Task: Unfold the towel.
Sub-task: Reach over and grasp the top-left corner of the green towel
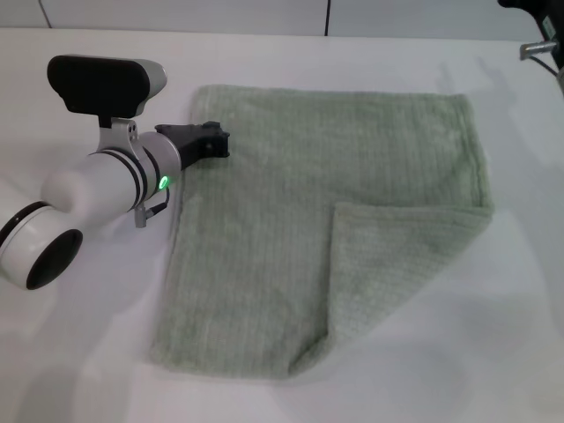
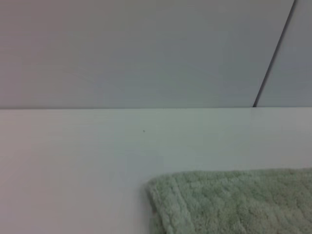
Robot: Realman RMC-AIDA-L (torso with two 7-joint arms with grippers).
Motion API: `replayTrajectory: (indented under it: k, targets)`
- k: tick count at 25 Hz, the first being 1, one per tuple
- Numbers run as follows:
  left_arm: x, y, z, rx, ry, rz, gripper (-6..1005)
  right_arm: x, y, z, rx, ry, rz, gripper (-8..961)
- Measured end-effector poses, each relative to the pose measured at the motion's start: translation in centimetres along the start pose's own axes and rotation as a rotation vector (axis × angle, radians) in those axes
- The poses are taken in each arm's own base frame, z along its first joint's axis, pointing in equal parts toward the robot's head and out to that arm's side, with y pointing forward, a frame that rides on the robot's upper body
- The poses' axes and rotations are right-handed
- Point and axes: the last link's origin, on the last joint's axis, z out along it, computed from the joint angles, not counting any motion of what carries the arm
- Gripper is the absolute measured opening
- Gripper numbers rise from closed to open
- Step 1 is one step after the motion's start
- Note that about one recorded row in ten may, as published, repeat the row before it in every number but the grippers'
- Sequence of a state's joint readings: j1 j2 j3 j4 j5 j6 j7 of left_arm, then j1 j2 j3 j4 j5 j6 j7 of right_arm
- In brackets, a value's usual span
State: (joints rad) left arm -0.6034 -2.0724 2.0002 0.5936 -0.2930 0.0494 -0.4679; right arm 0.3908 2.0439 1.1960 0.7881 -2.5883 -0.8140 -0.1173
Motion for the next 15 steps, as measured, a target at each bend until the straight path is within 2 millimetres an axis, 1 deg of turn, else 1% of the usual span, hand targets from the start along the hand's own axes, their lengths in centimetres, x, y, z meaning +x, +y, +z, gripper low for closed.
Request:
replayTrajectory:
  k: [7,12,15]
  targets:
    - [0.2,0.3,0.0,-0.008,0.004,0.002,-1,-2.9,0.3,0.7,-0.026,0.102,-0.005,586]
    - [0.1,0.3,0.0,-0.006,0.001,0.001,-1,-5.3,1.2,1.9,-0.074,0.208,0.005,586]
    - [0.1,0.3,0.0,-0.007,0.001,0.002,-1,-6.1,1.8,2.6,-0.110,0.297,-0.009,586]
